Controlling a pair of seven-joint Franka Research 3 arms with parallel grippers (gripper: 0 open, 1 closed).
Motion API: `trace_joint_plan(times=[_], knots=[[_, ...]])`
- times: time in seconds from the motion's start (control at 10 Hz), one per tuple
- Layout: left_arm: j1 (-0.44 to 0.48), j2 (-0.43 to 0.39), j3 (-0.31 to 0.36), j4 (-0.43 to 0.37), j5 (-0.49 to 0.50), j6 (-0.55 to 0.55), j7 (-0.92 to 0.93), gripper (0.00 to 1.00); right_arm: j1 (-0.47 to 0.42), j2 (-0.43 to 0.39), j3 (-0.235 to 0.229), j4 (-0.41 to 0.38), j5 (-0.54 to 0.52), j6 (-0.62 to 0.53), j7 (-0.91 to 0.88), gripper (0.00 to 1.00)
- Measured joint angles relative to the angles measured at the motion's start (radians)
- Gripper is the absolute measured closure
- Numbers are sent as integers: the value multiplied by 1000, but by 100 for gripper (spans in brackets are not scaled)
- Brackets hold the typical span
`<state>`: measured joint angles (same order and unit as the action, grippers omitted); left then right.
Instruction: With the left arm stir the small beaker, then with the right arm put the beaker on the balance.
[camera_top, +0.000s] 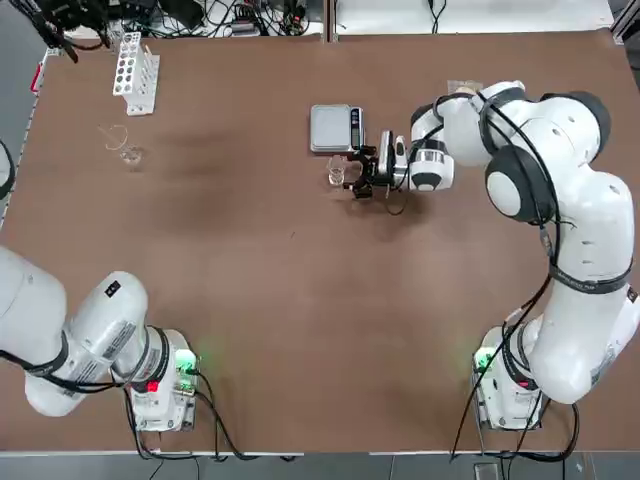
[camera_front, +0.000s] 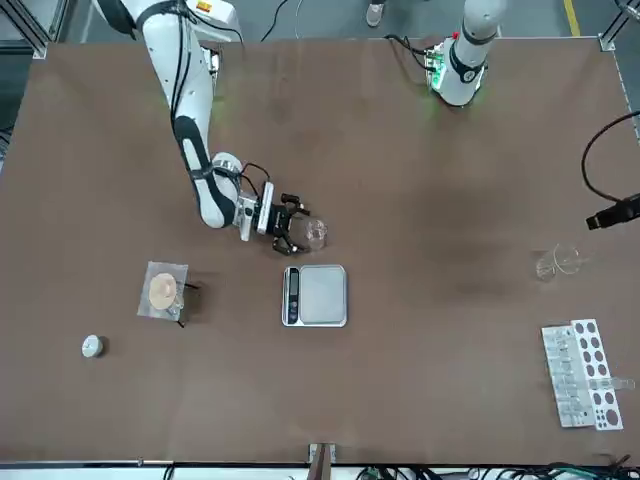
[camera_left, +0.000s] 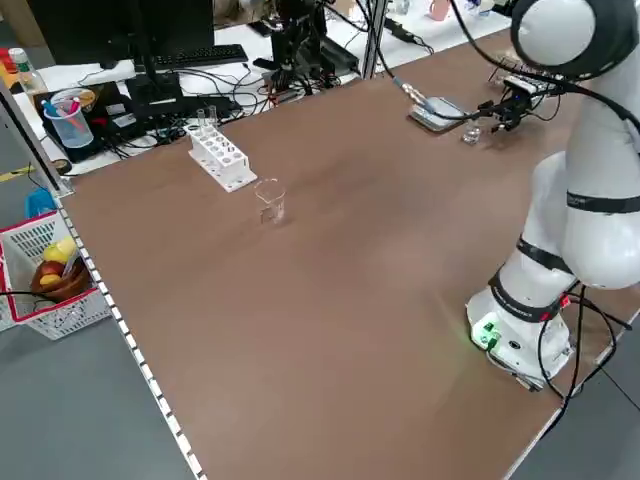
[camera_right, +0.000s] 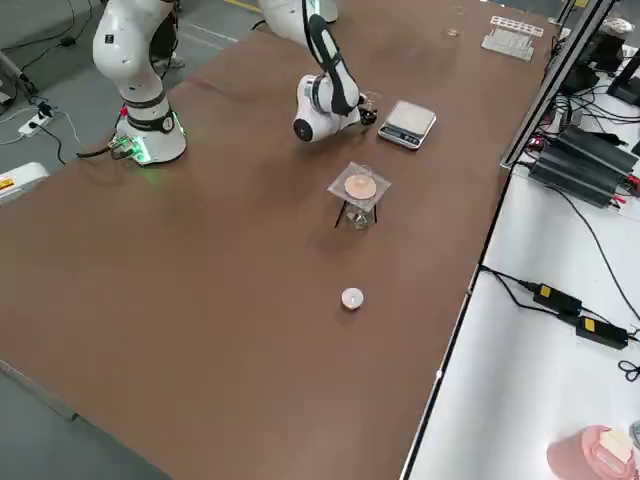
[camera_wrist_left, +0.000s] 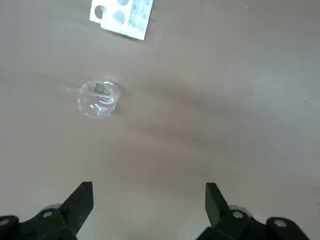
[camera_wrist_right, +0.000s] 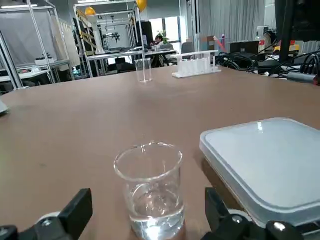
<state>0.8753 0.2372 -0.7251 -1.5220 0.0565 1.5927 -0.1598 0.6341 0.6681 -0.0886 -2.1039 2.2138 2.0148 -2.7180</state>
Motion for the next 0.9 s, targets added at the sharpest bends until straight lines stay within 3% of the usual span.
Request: trace_joint_plan(times=[0.2,0.3,0.9], knots=[[-11,-6,5,0,-2,-2,1,1,12,0,0,3,4,0,0,0],[-60,-7,39,0,-3,-2,1,1,17,0,0,3,4,0,0,0],[-565,-92,474,4,-4,-8,6,1,44,15,1,20,34,0,-2,0]])
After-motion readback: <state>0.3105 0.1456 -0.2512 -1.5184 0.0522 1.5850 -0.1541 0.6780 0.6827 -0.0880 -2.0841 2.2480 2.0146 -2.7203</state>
